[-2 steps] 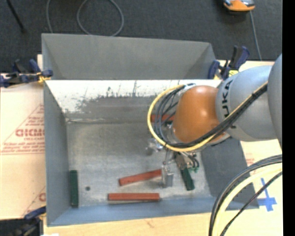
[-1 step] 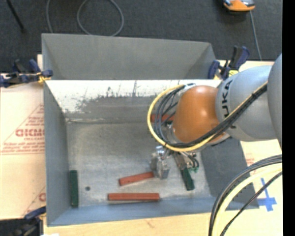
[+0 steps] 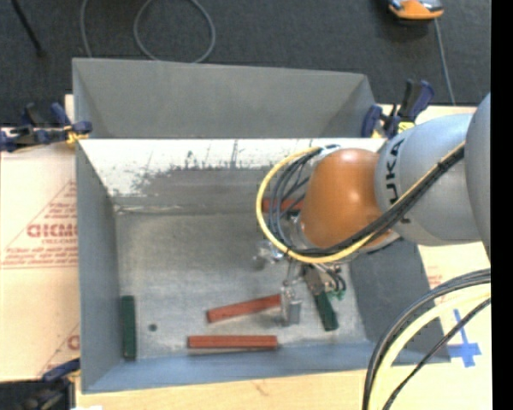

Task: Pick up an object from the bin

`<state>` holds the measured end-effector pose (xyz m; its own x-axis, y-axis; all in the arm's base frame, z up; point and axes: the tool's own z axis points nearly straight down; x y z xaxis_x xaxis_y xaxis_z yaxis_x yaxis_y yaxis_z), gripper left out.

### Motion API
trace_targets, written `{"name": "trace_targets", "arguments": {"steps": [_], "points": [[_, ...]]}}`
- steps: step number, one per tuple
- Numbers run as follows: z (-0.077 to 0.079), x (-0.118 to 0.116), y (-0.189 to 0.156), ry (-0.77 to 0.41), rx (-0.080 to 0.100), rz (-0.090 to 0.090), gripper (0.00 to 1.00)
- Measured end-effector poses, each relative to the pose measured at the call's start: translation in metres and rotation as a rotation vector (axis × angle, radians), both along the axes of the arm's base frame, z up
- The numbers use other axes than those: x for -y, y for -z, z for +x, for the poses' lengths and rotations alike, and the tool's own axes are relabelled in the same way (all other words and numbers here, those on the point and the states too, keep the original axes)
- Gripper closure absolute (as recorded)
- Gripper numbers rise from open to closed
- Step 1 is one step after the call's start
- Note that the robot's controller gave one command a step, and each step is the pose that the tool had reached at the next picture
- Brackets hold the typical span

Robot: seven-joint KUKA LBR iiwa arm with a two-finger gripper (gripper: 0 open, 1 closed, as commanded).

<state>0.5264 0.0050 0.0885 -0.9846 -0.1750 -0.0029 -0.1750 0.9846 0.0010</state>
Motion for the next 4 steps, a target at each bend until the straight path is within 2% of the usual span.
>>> {"name": "trace_targets", "arguments": {"steps": [1,2,3,4], "points": [[0.0000,0.0000,0.0000,0.001,0.000,0.000,1.00],[0.0000,0.0000,0.0000,0.002,0.000,0.000,0.00],[0.0000,0.0000,0.0000,0.003,0.000,0.000,1.00],[0.0000,0.0000,0.0000,0.003,0.000,0.000,0.00]]}}
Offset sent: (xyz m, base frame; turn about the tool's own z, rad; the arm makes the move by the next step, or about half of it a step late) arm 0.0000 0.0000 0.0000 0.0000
